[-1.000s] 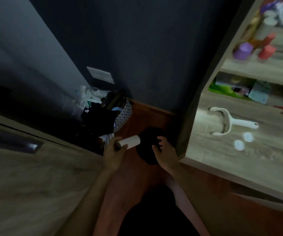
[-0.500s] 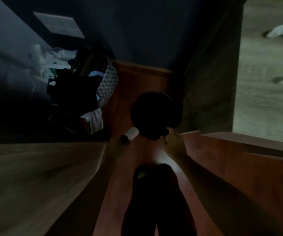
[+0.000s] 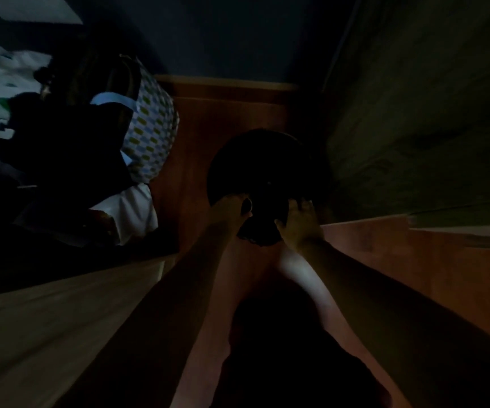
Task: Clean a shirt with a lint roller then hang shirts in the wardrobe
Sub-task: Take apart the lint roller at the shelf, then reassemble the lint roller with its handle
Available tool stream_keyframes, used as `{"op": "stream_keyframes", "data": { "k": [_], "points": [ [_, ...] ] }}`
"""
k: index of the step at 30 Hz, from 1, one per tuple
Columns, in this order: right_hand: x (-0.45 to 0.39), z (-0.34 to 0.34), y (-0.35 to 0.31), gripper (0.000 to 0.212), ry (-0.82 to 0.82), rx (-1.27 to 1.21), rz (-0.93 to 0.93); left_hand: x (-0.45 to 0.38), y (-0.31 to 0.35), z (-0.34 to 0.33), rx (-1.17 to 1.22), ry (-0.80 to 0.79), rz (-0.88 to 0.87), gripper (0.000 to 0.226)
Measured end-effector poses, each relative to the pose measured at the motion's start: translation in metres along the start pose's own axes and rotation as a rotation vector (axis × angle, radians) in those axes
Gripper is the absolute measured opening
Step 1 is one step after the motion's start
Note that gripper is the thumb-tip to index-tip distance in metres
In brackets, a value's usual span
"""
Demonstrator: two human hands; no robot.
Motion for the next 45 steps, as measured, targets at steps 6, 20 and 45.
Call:
{"op": "stream_keyframes", "data": {
  "k": [6,20,45],
  "points": [
    [-0.016,-0.018,0.003,0.068,0.025,0.108,0.051,-0.027,-0.003,-0.018,-0.101,-0.11,0.006,0.034],
    [0.002,-0.004,-0.013,0.067,-0.049,0.113,0.001,-0.013,0.0,-0.001,-0.232,-0.061,-0.187,0.064],
    [0.3,0.385,-0.384,0.074,0.331,0.198,0.392,0.313,0.125,0.565,-0.47,0.558,-0.092,0.062]
  ]
}}
Point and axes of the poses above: each hand's wrist, its own x-axis away from the middle knuckle, its own z-axis out of the back of the hand, y = z × x, the point moved 9 cm from there along -x, towards the middle knuckle, and after that the axes turned 8 degrees about -x, right-handed, at the moved point
